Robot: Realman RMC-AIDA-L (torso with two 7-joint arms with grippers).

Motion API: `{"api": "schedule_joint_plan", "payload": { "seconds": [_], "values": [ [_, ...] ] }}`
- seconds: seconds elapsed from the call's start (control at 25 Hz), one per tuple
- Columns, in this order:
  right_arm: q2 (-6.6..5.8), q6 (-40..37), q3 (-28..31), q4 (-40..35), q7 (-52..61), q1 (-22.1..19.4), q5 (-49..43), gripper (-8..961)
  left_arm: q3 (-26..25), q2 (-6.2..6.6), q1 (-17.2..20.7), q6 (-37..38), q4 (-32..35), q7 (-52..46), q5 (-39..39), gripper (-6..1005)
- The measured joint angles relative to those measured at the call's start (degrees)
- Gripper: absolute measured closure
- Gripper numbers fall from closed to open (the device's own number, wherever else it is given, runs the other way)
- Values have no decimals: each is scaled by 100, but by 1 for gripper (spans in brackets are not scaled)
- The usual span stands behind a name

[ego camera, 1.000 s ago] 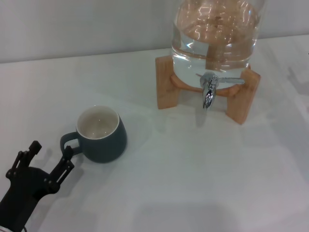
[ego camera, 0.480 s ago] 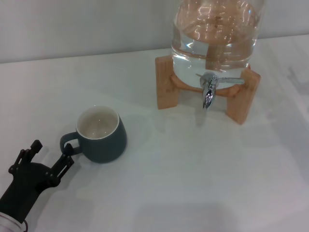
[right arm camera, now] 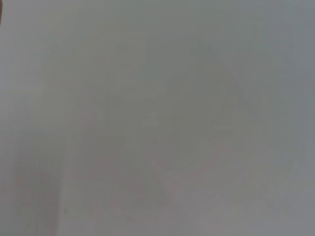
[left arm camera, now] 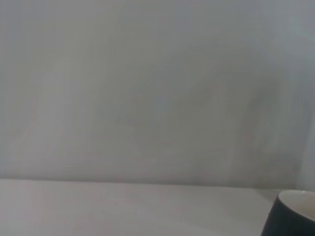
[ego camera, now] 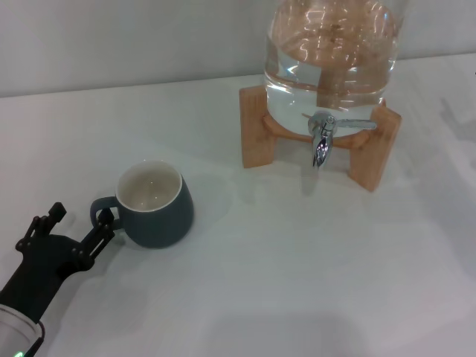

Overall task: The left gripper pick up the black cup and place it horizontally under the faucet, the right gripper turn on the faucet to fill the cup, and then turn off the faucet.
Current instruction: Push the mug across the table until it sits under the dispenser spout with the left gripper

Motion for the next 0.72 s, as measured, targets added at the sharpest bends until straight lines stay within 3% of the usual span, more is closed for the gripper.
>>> {"api": "schedule_joint_plan", "payload": {
  "seconds": [0.4, 0.72],
  "values": [
    [0, 18, 0, 15, 2, -25, 29, 126, 9, -2, -278, -546, -4, 0, -26, 136],
    [7, 6, 0, 28, 19, -34, 28, 125, 6, -9, -256, -532, 20, 0, -8, 153]
  ]
}}
